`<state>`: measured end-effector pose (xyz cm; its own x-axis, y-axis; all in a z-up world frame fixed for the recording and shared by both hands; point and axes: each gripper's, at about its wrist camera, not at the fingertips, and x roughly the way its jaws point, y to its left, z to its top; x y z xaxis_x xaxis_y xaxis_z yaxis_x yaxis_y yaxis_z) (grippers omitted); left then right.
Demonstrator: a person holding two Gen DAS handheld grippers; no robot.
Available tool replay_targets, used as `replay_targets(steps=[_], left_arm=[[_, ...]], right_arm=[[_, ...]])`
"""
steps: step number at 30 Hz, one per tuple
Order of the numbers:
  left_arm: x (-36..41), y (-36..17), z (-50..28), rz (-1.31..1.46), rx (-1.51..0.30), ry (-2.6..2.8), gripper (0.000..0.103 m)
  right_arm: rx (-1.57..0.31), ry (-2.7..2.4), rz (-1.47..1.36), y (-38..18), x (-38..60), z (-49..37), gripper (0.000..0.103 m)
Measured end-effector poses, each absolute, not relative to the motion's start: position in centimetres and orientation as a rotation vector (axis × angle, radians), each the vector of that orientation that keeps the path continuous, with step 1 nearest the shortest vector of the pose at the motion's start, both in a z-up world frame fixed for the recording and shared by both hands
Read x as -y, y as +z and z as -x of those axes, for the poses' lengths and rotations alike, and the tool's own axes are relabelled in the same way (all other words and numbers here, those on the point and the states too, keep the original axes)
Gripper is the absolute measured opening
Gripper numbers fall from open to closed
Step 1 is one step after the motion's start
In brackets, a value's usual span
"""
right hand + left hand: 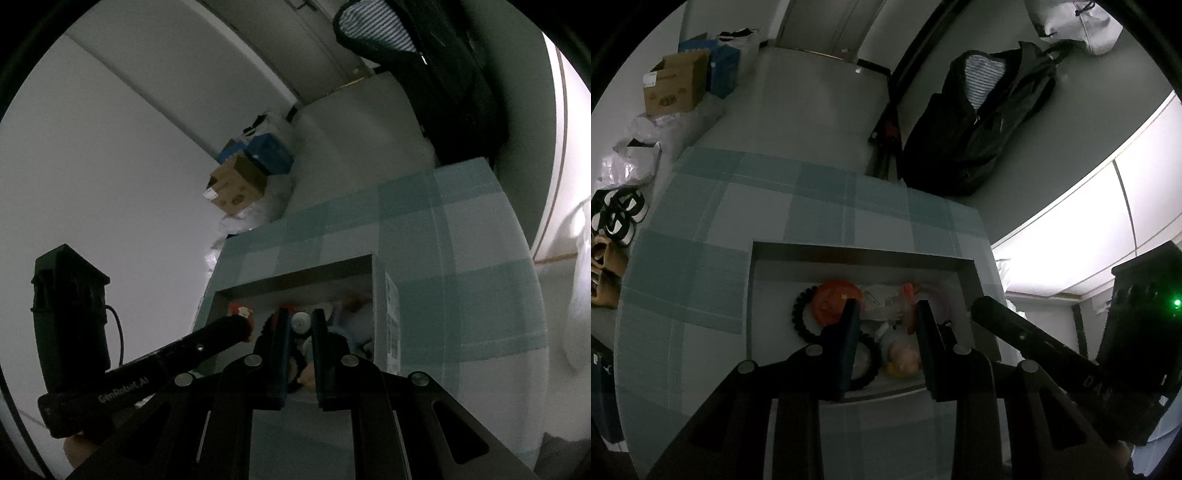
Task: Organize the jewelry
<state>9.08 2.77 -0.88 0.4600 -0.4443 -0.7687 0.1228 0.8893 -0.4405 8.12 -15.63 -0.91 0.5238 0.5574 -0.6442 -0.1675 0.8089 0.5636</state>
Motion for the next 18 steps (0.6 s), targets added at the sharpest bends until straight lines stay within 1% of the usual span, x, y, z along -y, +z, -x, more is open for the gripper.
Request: replay_targets(steps=[3,7,8,10,11,12,16,18], left_arm=[[-2.6,-1.1,-9.1,0.344,-1.052,-0.35,0.025],[-2.8,-1.6,-9.3,0.35,-1.102,-0.335,0.026],[-2.9,-1.6,-9.2,0.351,-1.101,-0.332,0.027],[-2.9,-1.4,-9.0,0.348,-1.095,-0.325,0.033],[-2.9,-1.2,-8.8,0.341,-1.086,-0.322,0.04],[-2.8,-0.9,-8.6,0.332,-1.07,-0.322,0.045],[-2.7,-0.1,-7.8,0.312,-1.037,-0.323,0.045],[-2.7,0.1,-7.5,0.301,-1.028,-0.314,0.045]], right_arm=[[-0.926,0.442,-0.462,-1.0,15.5,-8.1,0.013],[-0.911,0.42,-0.462,-1.0,15.7,-8.0,0.014],[-0.906,0.419,-0.464,-0.9,15.8,-7.9,0.017],[-0.897,0.417,-0.462,-0.8,16.0,-7.8,0.023],[-0.894,0.415,-0.464,-0.8,16.1,-7.7,0.027],[-0.888,0.413,-0.468,-0.8,16.2,-7.7,0.031],[-0.871,0.416,-0.459,-0.5,16.2,-7.4,0.037],[-0.858,0.418,-0.451,-0.3,16.1,-7.2,0.043]])
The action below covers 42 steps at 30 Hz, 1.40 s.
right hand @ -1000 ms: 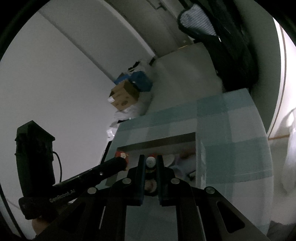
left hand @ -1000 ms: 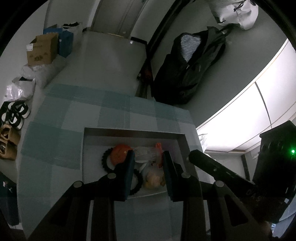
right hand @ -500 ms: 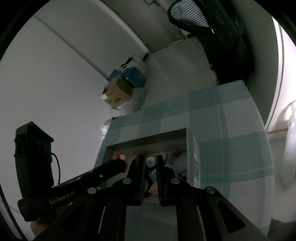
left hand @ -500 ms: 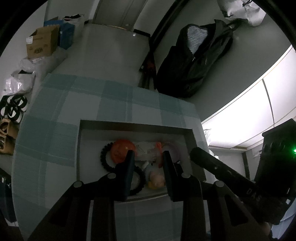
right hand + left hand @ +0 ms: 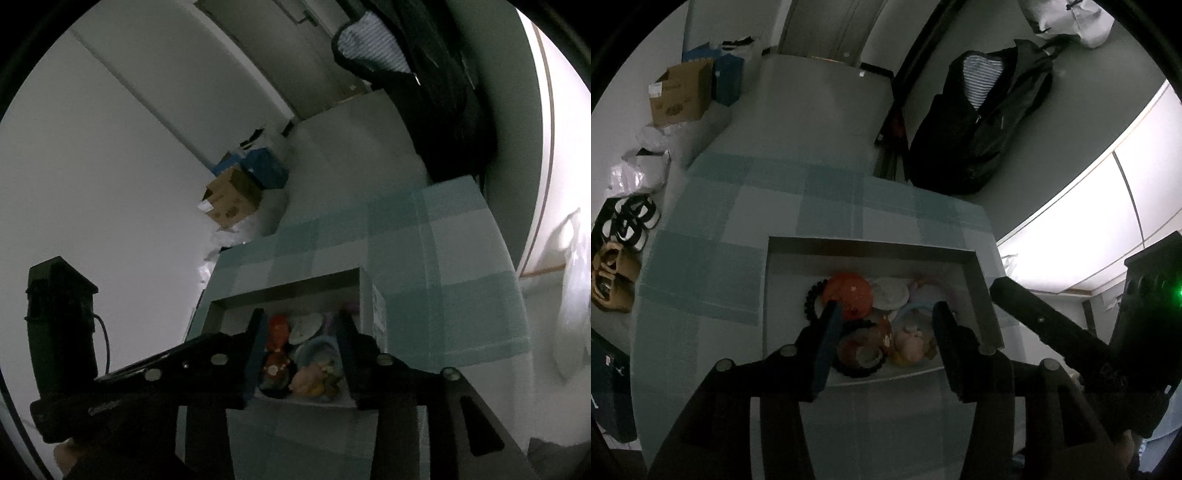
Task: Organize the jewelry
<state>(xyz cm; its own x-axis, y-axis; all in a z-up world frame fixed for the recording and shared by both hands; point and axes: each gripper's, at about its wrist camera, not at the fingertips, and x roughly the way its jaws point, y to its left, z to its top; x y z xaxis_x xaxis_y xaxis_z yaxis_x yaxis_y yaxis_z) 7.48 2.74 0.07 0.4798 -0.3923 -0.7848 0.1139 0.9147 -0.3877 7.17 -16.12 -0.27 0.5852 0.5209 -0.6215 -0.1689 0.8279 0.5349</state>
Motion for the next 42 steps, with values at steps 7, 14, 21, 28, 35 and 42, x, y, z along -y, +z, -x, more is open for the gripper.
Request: replay_targets(steps=[7,14,21,28,35,42], left_arm=[[-3.2,0.6,-6.6,0.251,-0.976,-0.232,0.045],[-3.4,1.9,-5.1,0.193,-0.907,-0.189,0.046],[-2.6,2.7,-3.3,0.141,-0.857,-0.18,0.061],[-2.4,3.5,-2.0,0.12,-0.817,-0.155,0.061],[-2.2,3.9,-1.3,0.115,-0.793,-0.134,0.061],[-2.3,3.9,-1.2,0.126,-0.795,-0.13,0.061]], right_arm=[[-0.799,0.428,-0.374,0.9,15.6,-5.9,0.051],[-0.752,0.441,-0.324,1.7,15.1,-4.4,0.073],[-0.729,0.439,-0.293,2.5,15.1,-2.8,0.085],[-0.699,0.424,-0.278,3.3,15.5,-1.0,0.087],[-0.674,0.427,-0.267,3.7,15.6,0.1,0.09],[-0.662,0.424,-0.267,3.8,15.8,0.5,0.091]])
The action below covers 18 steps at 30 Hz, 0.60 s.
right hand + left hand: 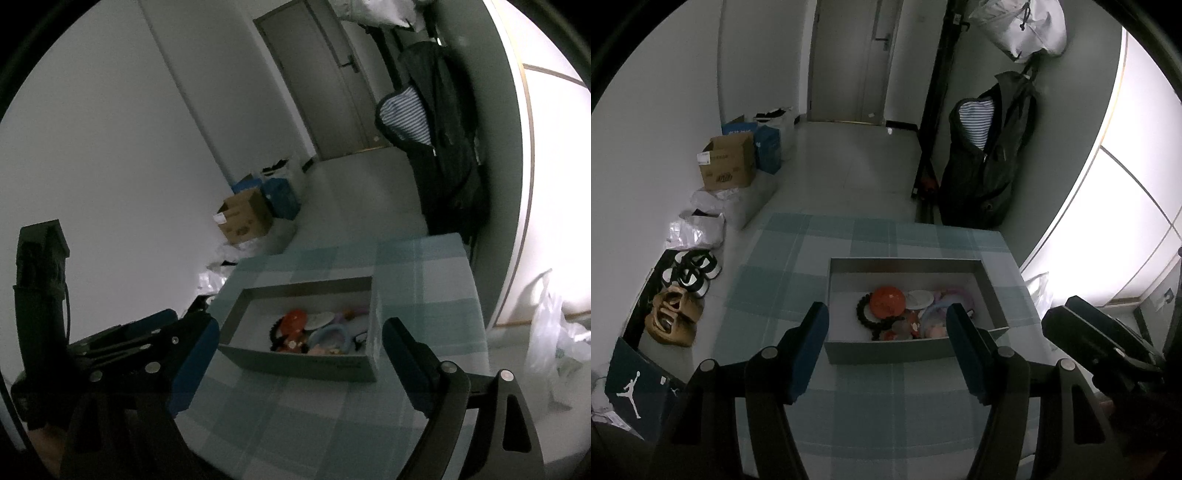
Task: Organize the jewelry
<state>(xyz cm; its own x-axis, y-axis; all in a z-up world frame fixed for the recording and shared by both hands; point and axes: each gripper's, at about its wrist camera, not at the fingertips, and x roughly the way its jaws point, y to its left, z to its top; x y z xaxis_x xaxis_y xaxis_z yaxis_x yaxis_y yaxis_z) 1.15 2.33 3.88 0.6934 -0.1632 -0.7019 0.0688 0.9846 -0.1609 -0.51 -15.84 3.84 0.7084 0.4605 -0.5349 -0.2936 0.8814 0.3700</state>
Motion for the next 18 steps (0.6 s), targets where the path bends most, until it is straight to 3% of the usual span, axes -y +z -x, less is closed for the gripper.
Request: replay_targets(steps=[18], left_arm=[[-2.11,3.95,-0.92,0.122,-0.785,-0.124,0.061]], right_arm=[[-0.671,0.418,-0.272,3.74,16.05,0.78,0.091]])
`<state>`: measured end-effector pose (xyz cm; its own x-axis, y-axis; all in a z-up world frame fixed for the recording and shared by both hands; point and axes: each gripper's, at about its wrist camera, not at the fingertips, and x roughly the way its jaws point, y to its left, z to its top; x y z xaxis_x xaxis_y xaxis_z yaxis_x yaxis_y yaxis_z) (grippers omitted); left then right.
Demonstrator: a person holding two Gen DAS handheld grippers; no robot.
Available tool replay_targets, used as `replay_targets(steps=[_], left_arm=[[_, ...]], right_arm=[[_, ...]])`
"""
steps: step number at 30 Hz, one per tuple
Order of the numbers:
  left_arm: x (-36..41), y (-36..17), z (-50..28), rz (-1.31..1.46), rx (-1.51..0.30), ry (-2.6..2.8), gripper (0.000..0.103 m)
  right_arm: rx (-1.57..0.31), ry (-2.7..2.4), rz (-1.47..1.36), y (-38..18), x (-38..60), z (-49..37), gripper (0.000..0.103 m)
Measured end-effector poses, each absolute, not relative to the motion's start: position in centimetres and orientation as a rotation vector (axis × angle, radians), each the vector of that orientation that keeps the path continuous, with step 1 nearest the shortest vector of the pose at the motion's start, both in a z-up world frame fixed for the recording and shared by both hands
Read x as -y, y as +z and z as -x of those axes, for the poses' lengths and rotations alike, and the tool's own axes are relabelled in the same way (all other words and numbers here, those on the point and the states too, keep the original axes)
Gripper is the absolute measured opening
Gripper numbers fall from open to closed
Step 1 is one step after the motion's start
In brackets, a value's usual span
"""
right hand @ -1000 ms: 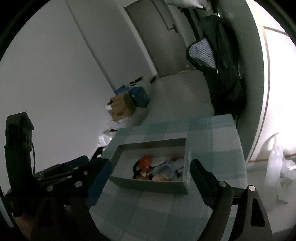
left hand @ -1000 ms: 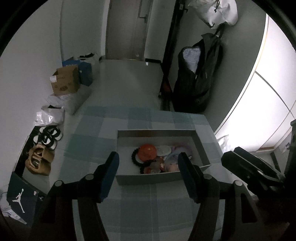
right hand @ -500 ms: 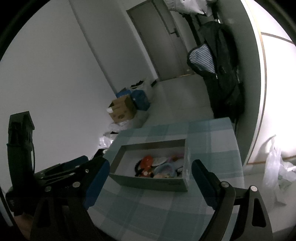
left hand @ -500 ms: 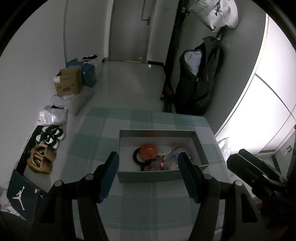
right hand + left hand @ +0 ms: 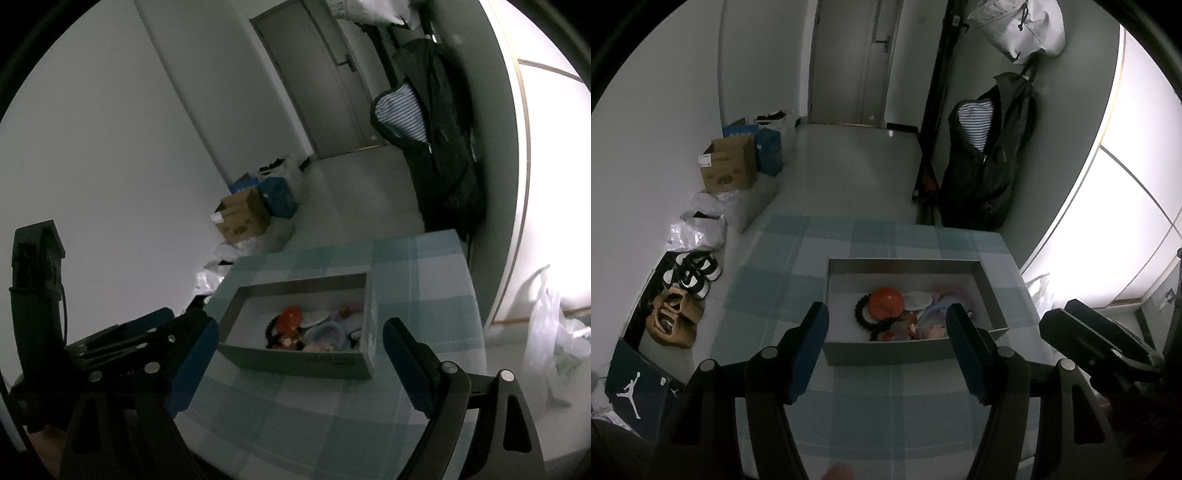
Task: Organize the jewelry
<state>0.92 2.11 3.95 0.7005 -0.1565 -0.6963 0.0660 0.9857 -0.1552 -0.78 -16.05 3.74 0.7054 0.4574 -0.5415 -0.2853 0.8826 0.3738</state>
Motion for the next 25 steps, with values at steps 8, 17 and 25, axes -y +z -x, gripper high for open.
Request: replay_targets(steps=[8,17,25], left_arm=[[-2.08,4.03,-0.76,0.114,-0.771,-0.114,0.061],[-2.24,3.85,-0.7,0.11,-0.774,-0.087,0.061],[-2.42,3.57,-0.75,0.124,-0.775,-0.081,0.061]], right_arm=[[-0.673,0.416,-0.279,3.67,16.03,0.75,0.091],[-0.672,0.419,-0.275,3.68,15.84,0.87,0.091],[-0.669,0.422,-0.269,3.65,15.72,0.97,0.091]])
